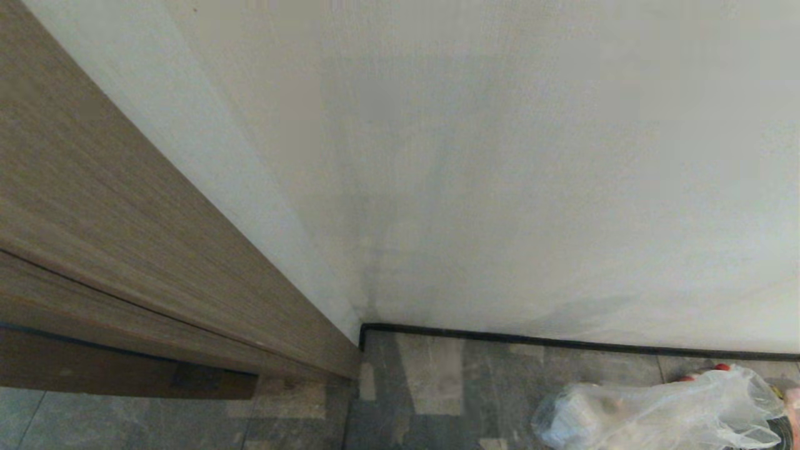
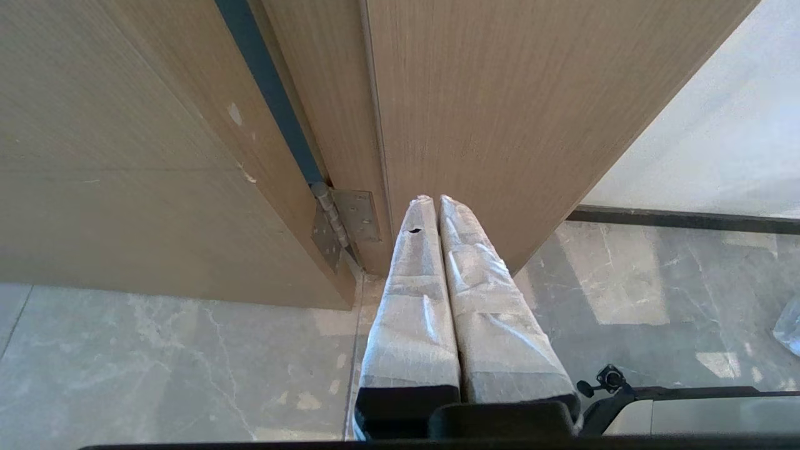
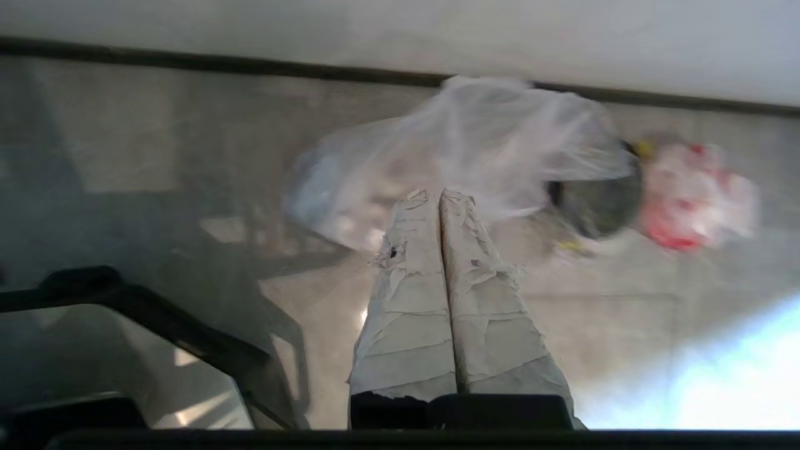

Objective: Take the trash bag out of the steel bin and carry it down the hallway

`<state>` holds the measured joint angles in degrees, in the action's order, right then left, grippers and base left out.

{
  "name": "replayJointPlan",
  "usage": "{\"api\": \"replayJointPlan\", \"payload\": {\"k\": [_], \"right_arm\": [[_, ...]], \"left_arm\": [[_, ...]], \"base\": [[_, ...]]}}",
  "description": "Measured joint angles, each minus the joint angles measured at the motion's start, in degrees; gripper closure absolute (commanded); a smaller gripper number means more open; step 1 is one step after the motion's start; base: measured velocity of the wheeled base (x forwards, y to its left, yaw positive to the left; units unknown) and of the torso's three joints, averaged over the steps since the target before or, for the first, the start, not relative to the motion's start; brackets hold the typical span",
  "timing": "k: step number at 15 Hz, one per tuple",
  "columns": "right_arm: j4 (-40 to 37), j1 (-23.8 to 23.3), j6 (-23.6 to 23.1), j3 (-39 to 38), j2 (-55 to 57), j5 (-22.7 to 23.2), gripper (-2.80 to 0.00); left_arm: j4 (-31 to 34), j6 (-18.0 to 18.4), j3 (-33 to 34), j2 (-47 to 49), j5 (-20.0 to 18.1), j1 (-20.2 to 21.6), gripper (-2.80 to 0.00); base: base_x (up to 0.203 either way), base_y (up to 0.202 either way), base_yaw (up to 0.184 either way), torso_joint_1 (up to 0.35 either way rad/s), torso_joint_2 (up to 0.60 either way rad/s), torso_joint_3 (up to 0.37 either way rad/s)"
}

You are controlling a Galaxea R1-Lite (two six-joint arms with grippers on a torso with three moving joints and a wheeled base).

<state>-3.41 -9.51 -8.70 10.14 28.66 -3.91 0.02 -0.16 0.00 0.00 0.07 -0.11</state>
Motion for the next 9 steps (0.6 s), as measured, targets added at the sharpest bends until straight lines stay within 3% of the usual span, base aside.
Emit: {"api": "replayJointPlan", "payload": {"k": [4,9], "right_arm": [[8.33,3.96,3.80,-8.60,-10.06,1.85,0.00],[5.23,7.28,4.02,-10.01,-14.54,4.43,0.00]], "left_arm": [[0.00,0.02,0.00,0.00,0.00,0.01,0.00],[-0.02,0.00,0.00,0.00,0.02,0.06,0.00]], "base": [[0.000,0.000,0.000,0.000,0.00,0.000],[0.000,0.000,0.000,0.000,0.00,0.000]]}}
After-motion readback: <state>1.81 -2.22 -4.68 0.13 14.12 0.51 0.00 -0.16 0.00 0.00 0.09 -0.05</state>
